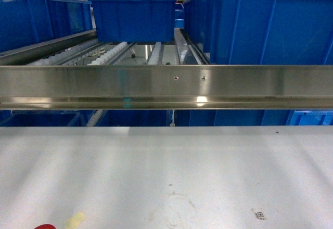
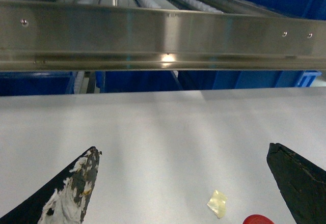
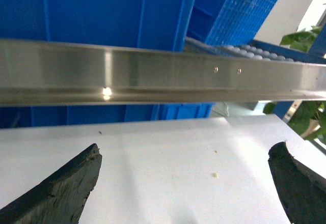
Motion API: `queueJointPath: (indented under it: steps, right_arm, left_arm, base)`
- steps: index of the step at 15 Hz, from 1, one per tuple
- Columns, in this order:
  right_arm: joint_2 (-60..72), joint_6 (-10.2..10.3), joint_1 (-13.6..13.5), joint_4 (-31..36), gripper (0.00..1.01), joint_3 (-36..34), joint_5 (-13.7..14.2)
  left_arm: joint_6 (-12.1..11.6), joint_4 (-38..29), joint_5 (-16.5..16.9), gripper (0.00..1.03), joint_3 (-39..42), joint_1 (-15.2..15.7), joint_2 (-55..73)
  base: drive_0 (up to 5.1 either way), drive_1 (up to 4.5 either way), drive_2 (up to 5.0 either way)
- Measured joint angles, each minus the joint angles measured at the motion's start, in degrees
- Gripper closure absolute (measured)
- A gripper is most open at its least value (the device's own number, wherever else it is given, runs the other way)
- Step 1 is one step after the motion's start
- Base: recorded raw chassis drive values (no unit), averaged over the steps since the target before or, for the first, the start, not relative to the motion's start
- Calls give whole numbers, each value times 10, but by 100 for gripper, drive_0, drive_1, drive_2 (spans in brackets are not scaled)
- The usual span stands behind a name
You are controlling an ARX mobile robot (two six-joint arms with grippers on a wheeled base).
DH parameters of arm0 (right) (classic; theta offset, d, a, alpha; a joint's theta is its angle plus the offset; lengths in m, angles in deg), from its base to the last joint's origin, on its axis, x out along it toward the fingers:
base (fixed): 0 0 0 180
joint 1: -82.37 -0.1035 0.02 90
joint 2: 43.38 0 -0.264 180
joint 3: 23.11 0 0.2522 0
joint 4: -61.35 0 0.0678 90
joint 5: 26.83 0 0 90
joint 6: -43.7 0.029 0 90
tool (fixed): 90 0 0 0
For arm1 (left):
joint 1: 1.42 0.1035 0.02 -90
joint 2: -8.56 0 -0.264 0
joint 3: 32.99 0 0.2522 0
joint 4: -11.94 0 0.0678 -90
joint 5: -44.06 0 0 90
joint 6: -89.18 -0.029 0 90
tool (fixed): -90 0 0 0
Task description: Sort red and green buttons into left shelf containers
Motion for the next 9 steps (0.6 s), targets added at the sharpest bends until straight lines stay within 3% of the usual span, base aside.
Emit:
queueJointPath:
  steps: [3,6,9]
  right_arm:
    - [143,-14,61,0,3,37,-9]
    - [219,-23,118,-2,3,73,-25]
    - [201,-25,129,3,3,78,-27]
  left_arm:
    - [26,-33,2,5,-7,-15,51]
    - [35,-38,-2,5,-8,-15,38]
    - [36,-38,-3,5,-8,-15,37]
  base:
    - [0,0,0]
    - [0,0,0]
    - [0,0,0]
